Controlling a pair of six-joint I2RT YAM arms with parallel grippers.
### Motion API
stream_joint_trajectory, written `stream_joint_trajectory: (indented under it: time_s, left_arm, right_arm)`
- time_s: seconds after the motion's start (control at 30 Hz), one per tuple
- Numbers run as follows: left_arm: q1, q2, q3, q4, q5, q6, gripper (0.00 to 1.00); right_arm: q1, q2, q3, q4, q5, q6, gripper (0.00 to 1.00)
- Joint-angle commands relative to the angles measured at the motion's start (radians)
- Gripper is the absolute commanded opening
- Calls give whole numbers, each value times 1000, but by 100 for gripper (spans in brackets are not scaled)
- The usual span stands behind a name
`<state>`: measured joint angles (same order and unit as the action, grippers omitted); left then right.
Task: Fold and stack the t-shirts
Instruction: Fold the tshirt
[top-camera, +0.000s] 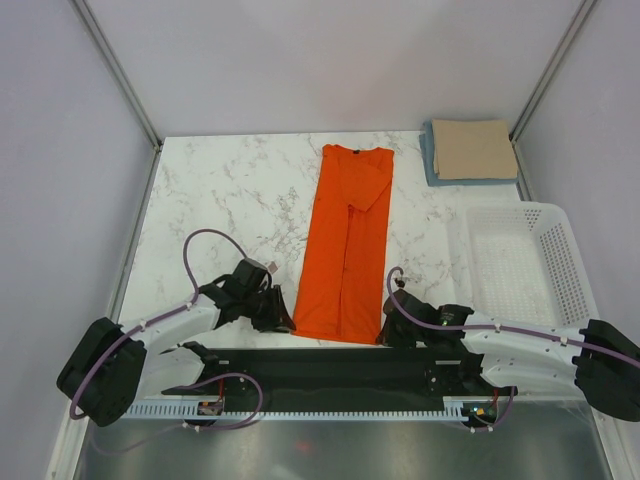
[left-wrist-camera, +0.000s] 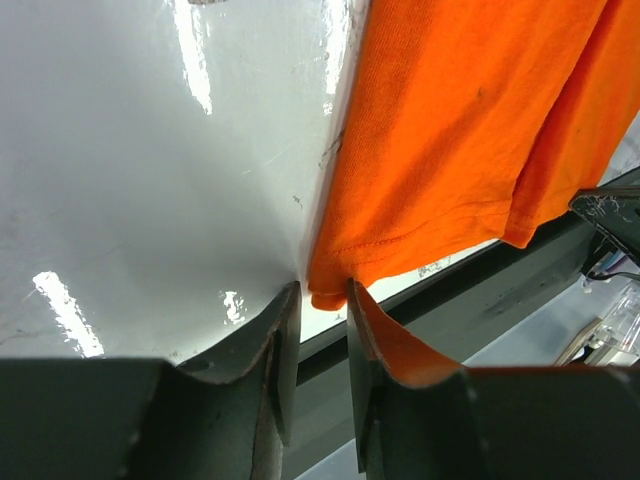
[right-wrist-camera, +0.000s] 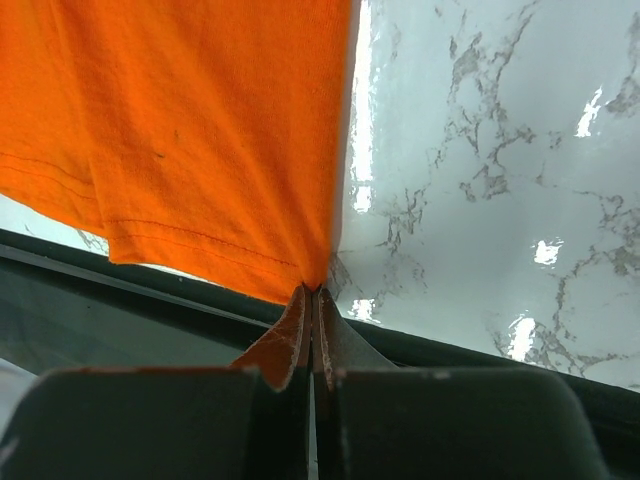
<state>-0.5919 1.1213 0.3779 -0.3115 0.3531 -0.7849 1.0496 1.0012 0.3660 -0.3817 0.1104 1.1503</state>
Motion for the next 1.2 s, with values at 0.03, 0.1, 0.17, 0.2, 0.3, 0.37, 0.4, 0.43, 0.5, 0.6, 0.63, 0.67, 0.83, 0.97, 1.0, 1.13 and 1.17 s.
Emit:
stream_joint_trajectory:
  time_s: [0.03,0.1,0.17,0.2,0.3,0.37,0.4,0.43,0.5,0.6,0.63,0.67,0.83,0.97,1.0,1.13,1.17]
  left_arm:
    - [-16,12,-13,23,24,-13,28]
    - [-17,11,-23,23,17,-23,22]
    - [-23,11,-28,25,11,-27,16]
    - [-26,9,-28,25,12,-27,14]
    - [-37,2,-22,25,20,-31,2]
    - [-43,-17,-17,26,24,-43,2]
    - [-46,-23,-14,25,27,-50,2]
    - [-52,-29,-13,25,30,-53,2]
    - [-59,-49,-10,25,35,-73,2]
    - [-74,-64,-8,25,37,-93,2]
    - [-77,-64,-8,23,35,-96,2]
    - [-78,-66,-8,25,35,-103,2]
    - [-86,-61,-7,25,26,-108,2]
    - [-88,-52,12,28,26,-109,2]
    - [-91,-54,15,29,29,-114,2]
    - [-91,-52,32,52,49,-134,2]
    - [-91,-49,41,51,49,-134,2]
  right_arm:
    - [0,-13,-21,-34,8,14,0]
    - [0,-15,-24,-34,5,15,0]
    - [-2,-19,-27,-36,0,17,0]
    - [0,-24,-27,-37,-2,17,0]
    - [0,-47,-24,-54,-6,19,0]
    - [0,-58,-16,-66,-8,19,0]
    - [0,-62,-15,-78,-6,19,0]
    - [0,-71,-12,-85,-8,19,0]
    - [1,-81,-7,-100,-9,22,0]
    - [3,-93,-10,-117,-6,22,0]
    - [1,-98,-10,-120,-6,22,0]
    - [3,-102,-13,-123,-5,23,0]
    - [1,-127,-3,-141,-3,28,0]
    - [1,-118,54,-174,17,25,0]
    - [1,-104,65,-193,34,25,0]
    - [1,-49,122,-227,78,-3,0]
    - [1,-39,128,-229,86,-6,0]
